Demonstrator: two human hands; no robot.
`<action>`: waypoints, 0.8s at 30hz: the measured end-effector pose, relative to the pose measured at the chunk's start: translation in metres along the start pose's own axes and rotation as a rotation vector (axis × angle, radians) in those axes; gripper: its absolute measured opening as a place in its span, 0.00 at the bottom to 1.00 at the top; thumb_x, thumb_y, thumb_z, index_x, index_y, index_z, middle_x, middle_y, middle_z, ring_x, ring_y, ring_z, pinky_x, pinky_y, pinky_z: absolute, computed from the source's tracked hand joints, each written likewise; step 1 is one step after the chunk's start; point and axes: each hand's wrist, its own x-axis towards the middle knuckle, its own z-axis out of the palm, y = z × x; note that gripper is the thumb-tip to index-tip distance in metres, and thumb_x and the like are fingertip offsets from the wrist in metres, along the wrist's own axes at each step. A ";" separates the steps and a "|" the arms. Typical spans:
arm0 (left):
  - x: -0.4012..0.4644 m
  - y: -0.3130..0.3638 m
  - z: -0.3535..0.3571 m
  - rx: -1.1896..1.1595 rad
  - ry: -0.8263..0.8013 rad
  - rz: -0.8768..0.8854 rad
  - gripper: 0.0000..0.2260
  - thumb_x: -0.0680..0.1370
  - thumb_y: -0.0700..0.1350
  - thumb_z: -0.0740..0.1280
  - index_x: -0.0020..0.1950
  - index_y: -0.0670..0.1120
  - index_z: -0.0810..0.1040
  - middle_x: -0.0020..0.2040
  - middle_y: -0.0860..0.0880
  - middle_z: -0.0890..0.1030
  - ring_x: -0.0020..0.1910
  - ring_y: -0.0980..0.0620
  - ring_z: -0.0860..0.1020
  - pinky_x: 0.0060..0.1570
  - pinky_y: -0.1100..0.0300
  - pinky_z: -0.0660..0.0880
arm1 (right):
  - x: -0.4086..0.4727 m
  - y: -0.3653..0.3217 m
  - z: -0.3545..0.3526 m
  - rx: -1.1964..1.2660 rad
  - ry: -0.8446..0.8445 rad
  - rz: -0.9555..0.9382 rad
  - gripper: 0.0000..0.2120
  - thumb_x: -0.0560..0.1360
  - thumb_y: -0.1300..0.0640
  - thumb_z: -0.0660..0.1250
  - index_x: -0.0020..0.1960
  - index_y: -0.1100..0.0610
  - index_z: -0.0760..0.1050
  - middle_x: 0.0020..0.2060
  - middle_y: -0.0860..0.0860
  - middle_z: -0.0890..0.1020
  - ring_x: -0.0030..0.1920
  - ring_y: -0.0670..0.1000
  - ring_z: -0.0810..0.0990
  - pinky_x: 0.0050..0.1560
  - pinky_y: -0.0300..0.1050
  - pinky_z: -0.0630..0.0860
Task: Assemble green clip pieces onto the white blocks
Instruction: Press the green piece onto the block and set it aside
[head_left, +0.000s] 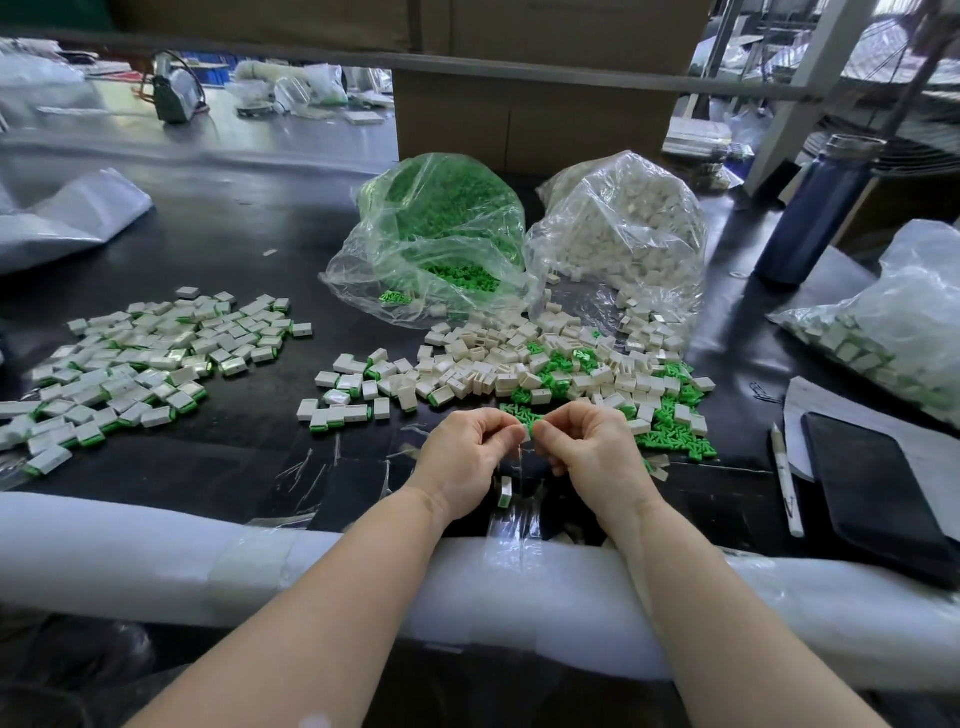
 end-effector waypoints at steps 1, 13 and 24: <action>0.000 -0.001 0.000 0.015 -0.001 -0.004 0.05 0.77 0.44 0.66 0.46 0.47 0.81 0.41 0.48 0.82 0.46 0.48 0.80 0.55 0.50 0.74 | 0.000 0.000 0.000 -0.017 -0.008 0.004 0.08 0.74 0.63 0.68 0.37 0.57 0.76 0.29 0.50 0.78 0.25 0.39 0.73 0.28 0.33 0.71; -0.002 -0.003 0.000 0.171 0.004 0.013 0.05 0.77 0.45 0.67 0.47 0.48 0.82 0.39 0.54 0.80 0.45 0.53 0.79 0.54 0.56 0.74 | -0.001 -0.002 -0.004 -0.107 -0.084 0.020 0.08 0.74 0.64 0.68 0.36 0.58 0.77 0.29 0.54 0.77 0.29 0.46 0.72 0.31 0.37 0.70; -0.004 0.000 0.000 0.223 -0.038 0.059 0.07 0.77 0.45 0.66 0.50 0.46 0.82 0.45 0.49 0.83 0.47 0.51 0.79 0.53 0.54 0.75 | 0.000 0.000 -0.004 -0.126 -0.102 0.001 0.09 0.73 0.64 0.69 0.35 0.56 0.77 0.27 0.49 0.77 0.26 0.41 0.72 0.30 0.33 0.69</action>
